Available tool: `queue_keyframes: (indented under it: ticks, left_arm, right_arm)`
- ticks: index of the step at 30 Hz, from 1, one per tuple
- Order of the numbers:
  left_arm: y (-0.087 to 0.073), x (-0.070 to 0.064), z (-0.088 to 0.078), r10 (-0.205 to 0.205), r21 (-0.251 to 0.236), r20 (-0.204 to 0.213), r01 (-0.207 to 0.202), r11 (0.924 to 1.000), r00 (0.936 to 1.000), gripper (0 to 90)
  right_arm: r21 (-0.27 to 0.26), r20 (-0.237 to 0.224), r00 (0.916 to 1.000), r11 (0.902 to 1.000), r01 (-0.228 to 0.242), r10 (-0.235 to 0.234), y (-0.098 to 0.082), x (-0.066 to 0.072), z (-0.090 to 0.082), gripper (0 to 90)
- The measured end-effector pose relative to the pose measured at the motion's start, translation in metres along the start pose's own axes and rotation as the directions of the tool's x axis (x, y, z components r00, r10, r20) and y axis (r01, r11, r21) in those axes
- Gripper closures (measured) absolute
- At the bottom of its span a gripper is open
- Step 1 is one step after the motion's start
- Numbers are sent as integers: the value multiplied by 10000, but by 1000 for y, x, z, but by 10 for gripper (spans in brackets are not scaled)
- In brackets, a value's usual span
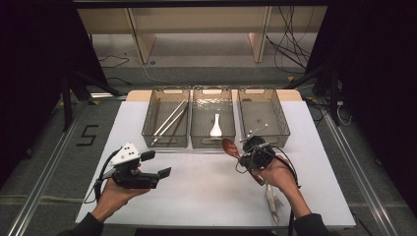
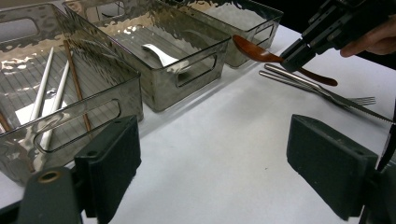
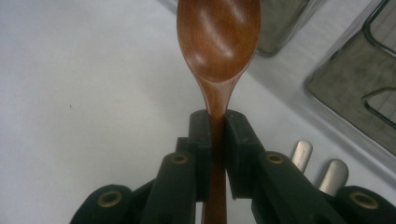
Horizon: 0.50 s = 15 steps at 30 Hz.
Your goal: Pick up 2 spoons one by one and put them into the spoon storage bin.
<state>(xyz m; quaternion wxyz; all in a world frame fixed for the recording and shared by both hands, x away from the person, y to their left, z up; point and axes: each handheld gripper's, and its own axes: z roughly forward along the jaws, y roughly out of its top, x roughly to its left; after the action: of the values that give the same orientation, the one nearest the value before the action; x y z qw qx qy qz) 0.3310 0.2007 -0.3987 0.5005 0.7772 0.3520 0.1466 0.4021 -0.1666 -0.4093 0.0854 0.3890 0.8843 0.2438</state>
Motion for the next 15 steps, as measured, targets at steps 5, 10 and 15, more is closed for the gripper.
queue_keyframes:
  ticks: [5, 10, 15]
  left_arm:
    - [0, 0, 0, -8, -32, 26, 8, 10000, 10000, 168]
    - [0, 0, 0, -1, -59, 24, 1, 10000, 10000, 168]
    - [-1, 1, -1, 2, -67, 16, -2, 10000, 10000, 166]
  right_arm:
    - [-252, 62, 10000, 9997, -29, 31, 5, -1, -7, 826]
    - [-548, 129, 9998, 9983, -172, 179, 14, -8, -13, 826]
    - [-802, 109, 9989, 9958, -442, 452, 27, -14, -13, 825]
